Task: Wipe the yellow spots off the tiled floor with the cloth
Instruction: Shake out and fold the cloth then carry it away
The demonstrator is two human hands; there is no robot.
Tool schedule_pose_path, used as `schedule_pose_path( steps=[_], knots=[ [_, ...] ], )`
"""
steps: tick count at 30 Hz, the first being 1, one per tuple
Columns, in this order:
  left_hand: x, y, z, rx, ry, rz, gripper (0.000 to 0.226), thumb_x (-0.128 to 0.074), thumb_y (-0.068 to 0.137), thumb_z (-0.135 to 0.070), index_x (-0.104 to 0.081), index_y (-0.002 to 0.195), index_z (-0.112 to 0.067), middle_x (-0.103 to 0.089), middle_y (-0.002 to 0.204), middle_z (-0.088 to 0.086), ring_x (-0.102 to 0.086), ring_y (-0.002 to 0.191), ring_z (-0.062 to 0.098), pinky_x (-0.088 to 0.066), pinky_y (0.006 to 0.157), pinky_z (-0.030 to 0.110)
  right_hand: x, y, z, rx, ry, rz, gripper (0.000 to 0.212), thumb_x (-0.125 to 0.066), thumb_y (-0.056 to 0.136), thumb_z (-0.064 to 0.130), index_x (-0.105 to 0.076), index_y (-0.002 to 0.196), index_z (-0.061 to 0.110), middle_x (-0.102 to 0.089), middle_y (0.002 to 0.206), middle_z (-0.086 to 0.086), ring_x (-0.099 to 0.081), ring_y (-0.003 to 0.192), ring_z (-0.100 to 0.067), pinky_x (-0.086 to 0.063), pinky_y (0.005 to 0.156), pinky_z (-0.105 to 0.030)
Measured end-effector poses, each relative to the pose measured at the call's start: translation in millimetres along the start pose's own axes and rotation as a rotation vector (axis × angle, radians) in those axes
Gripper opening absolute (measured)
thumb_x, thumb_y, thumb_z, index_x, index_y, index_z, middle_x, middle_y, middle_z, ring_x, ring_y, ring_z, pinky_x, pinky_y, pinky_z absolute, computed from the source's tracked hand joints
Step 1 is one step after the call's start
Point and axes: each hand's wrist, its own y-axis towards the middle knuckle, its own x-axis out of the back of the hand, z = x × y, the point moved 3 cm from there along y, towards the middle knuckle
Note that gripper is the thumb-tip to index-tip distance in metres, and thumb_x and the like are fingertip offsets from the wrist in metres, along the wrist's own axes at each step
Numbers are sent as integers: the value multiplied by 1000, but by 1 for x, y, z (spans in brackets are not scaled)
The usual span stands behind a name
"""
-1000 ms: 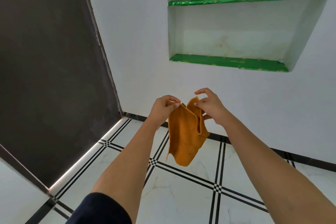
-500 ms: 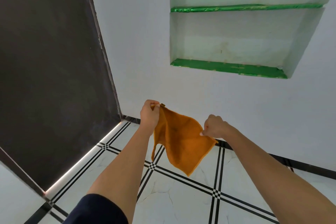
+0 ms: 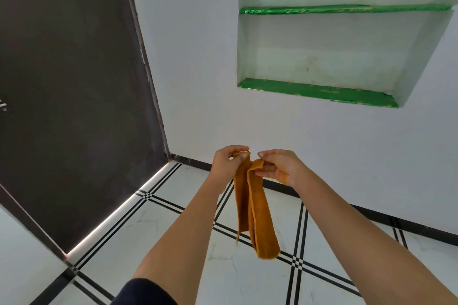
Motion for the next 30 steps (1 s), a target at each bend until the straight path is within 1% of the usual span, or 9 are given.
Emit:
schedule_pose_path(
  steps=[3, 9, 13, 17, 20, 22, 24, 26, 30],
  knots=[
    [-1, -1, -2, 10, -9, 23, 25, -60, 89, -12, -65, 113, -12, -65, 104, 0, -62, 98, 14, -52, 78, 21, -4, -1, 3, -7, 58, 34, 21, -56, 90, 2, -58, 108, -8, -67, 90, -22, -69, 78, -30, -60, 59, -34],
    [-7, -1, -7, 72, 151, 76, 53, -77, 73, -27, -58, 123, -19, -62, 116, 3, -61, 102, 23, -53, 88, 42, -3, -5, 12, -1, 42, 55, 22, -48, 92, -4, -60, 110, -5, -68, 97, -21, -68, 86, -30, -56, 75, -37],
    [-4, 1, -18, -43, 144, 29, 28, -63, 87, -14, -63, 114, -13, -65, 110, 5, -61, 103, 23, -51, 92, 41, -4, -8, 20, 17, -51, 134, 27, -50, 90, -6, -59, 114, -1, -69, 101, -18, -68, 90, -27, -55, 82, -37],
    [2, 2, -30, -84, 160, 44, 22, -52, 91, -5, -69, 105, -11, -66, 107, 5, -59, 106, 21, -48, 95, 35, -3, -11, 25, 113, -707, 65, 37, -67, 85, 19, -58, 121, 14, -63, 112, -9, -64, 100, -26, -52, 90, -40],
    [10, 1, -37, -96, 160, 25, 25, -48, 93, -3, -68, 105, -12, -64, 108, 3, -56, 108, 19, -45, 95, 31, 6, -14, 22, 120, -1239, 49, 52, -64, 84, 42, -52, 128, 16, -49, 133, -7, -48, 122, -31, -42, 98, -44],
    [19, 2, -40, -101, 165, -8, 27, -45, 94, -2, -67, 108, -11, -62, 112, 4, -53, 109, 17, -42, 94, 28, 17, -13, 19, 126, -1513, 28, 57, -59, 85, 49, -51, 130, 14, -49, 135, -7, -44, 125, -28, -33, 105, -43],
    [25, 2, -44, -101, 194, -9, 29, -43, 95, -1, -65, 111, -9, -60, 116, 5, -50, 107, 15, -41, 93, 25, 24, -14, 21, 143, -1513, 30, 55, -60, 85, 46, -54, 128, 12, -55, 128, -9, -48, 119, -26, -36, 103, -38],
    [28, 1, -45, -95, 225, -14, 29, -41, 96, -1, -64, 110, -9, -56, 112, 1, -47, 105, 12, -39, 90, 24, 23, -17, 28, 199, -1412, 54, 47, -64, 85, 39, -59, 120, 8, -61, 115, -9, -55, 105, -22, -43, 90, -32],
    [37, -6, -50, -79, 118, -128, 23, -43, 96, -6, -62, 98, -20, -56, 107, -4, -49, 106, 14, -41, 89, 28, 21, -35, 54, 405, -1178, 123, 12, -71, 81, 24, -64, 88, 17, -62, 90, -1, -57, 91, -18, -44, 75, -25]
  ],
)
